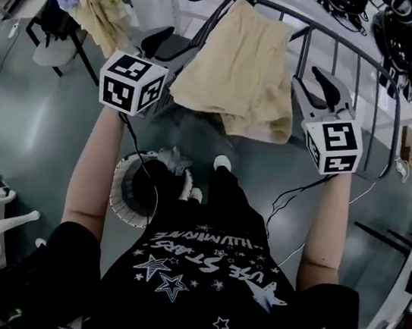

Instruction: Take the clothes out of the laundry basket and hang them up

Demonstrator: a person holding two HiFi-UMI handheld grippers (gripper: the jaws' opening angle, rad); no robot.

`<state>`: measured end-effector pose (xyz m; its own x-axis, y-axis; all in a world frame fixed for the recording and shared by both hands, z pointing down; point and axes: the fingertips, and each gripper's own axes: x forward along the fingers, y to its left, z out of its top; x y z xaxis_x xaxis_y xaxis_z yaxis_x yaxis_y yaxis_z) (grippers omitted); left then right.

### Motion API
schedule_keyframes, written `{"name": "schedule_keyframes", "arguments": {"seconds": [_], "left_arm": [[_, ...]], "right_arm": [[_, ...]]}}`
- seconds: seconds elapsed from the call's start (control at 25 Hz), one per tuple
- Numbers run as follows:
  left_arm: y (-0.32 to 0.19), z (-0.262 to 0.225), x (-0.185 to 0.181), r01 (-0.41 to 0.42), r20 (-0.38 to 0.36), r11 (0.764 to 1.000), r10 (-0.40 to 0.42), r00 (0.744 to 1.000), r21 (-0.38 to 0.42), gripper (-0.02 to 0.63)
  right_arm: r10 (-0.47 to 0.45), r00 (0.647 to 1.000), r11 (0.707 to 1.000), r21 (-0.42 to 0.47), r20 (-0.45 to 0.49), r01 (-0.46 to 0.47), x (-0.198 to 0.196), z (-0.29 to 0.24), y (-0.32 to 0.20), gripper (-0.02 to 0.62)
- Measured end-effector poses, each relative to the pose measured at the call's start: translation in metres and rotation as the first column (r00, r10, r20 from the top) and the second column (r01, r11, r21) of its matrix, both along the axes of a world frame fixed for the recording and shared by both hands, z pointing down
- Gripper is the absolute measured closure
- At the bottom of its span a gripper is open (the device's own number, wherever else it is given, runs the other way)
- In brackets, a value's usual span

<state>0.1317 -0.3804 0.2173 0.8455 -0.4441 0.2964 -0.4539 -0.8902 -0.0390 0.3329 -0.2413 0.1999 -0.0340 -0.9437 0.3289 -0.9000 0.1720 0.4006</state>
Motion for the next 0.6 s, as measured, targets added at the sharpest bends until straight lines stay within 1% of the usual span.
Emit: {"name": "schedule_keyframes", "arguments": {"seconds": [0.16, 0.28, 0.48, 0.6], "left_arm": [[0.029, 0.021, -0.037, 0.039, -0.006, 0.998, -0.039, 0.999, -0.042, 0.325], [0.048, 0.039, -0.06, 0.081, -0.01, 0.994, -0.082, 0.997, -0.076, 0.327], [0.084, 0.047, -0.081, 0.131, -0.023, 0.989, -0.133, 0.991, -0.067, 0.331], [0.111, 0.048, -0.084, 0.159, -0.034, 0.986, -0.161, 0.986, -0.054, 0.378]], "right_arm": [[-0.002, 0.999, 0.999, 0.039, 0.043, 0.0, -0.027, 0.004, 0.029, 0.414], [0.023, 0.998, 0.996, 0.086, 0.06, -0.028, -0.034, 0.008, 0.046, 0.42], [0.068, 0.991, 0.983, 0.161, 0.116, -0.086, -0.031, 0.005, 0.074, 0.459], [0.083, 0.987, 0.976, 0.188, 0.141, -0.108, -0.031, 0.006, 0.097, 0.506]]}}
